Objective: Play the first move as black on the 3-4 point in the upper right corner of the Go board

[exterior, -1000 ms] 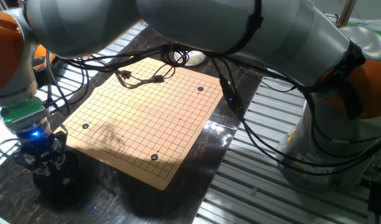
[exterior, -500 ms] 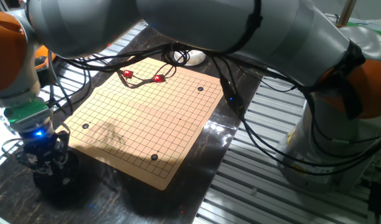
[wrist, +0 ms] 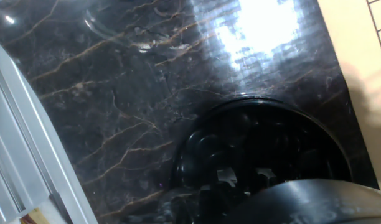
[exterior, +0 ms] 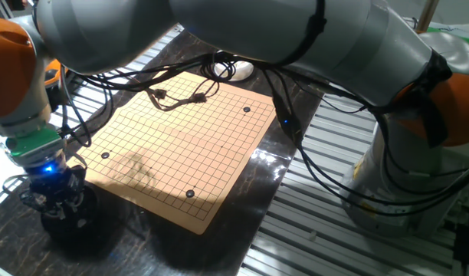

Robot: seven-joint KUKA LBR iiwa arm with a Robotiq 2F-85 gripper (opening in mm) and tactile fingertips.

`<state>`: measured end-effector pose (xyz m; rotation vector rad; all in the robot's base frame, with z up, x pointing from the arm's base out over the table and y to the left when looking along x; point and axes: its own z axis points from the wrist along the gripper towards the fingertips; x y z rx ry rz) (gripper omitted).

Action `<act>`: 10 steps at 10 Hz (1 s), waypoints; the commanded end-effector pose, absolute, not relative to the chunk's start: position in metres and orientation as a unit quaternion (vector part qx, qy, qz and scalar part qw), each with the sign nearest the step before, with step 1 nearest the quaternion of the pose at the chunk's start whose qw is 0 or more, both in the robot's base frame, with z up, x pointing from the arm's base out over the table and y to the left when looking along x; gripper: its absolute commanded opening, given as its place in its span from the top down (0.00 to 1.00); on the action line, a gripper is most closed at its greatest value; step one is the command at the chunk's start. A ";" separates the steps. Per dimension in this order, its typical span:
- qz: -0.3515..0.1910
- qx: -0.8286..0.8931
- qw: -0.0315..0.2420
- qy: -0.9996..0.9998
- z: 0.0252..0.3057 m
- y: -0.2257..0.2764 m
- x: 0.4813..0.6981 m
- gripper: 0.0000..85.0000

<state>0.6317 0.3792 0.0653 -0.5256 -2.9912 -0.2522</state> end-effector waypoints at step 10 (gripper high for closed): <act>-0.078 -0.149 0.034 -0.985 0.061 0.383 0.633 0.99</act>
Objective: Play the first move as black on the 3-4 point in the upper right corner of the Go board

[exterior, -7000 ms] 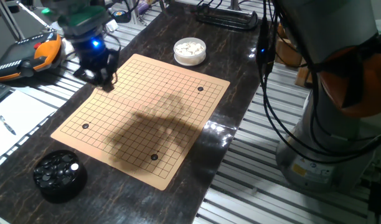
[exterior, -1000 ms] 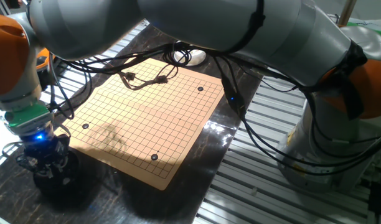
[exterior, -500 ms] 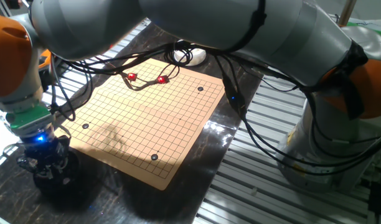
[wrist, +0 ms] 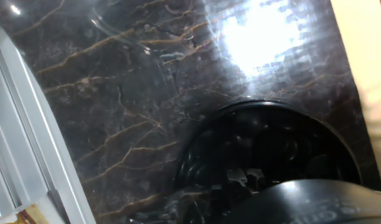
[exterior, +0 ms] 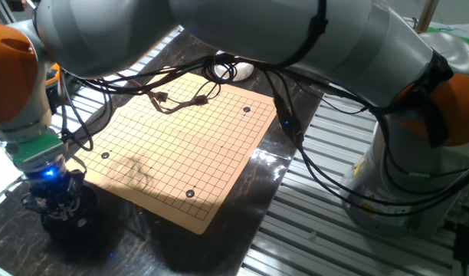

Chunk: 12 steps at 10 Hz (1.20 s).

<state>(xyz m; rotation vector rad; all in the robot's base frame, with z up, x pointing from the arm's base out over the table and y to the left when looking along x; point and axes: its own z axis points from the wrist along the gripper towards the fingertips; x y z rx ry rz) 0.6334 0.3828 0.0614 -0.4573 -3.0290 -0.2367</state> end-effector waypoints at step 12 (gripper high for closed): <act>-0.091 -0.169 0.069 -0.979 0.087 0.376 0.636 0.86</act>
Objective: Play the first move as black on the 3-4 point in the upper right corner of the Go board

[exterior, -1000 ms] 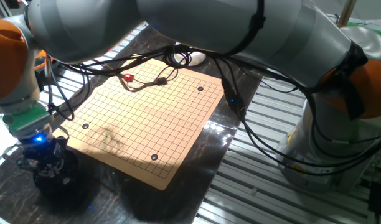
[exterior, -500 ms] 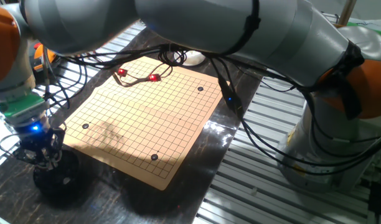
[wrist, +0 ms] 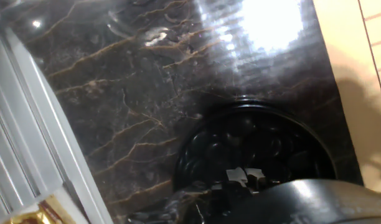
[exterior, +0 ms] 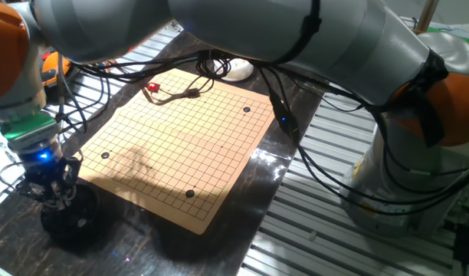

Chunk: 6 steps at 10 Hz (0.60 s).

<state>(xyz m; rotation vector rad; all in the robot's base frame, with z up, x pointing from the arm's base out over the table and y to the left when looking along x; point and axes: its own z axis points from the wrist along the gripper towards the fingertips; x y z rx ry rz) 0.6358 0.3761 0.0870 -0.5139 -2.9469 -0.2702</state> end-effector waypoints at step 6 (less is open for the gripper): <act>-0.075 -0.198 0.059 -0.975 0.076 0.390 0.630 0.58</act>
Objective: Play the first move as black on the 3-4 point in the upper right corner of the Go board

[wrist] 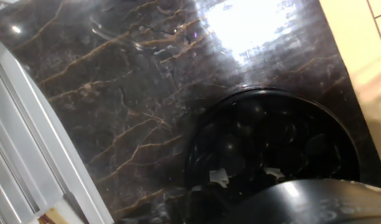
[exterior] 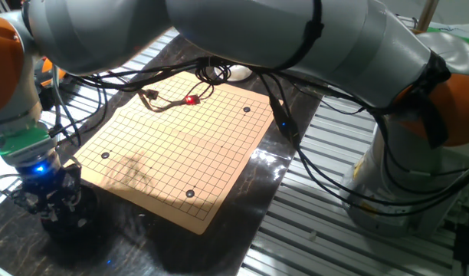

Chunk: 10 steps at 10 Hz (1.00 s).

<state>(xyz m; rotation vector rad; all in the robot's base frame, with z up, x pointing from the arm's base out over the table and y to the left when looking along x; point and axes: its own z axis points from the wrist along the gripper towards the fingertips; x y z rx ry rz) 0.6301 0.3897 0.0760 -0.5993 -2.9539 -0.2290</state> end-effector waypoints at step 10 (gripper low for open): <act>-0.077 -0.205 0.049 -0.974 0.065 0.402 0.619 0.58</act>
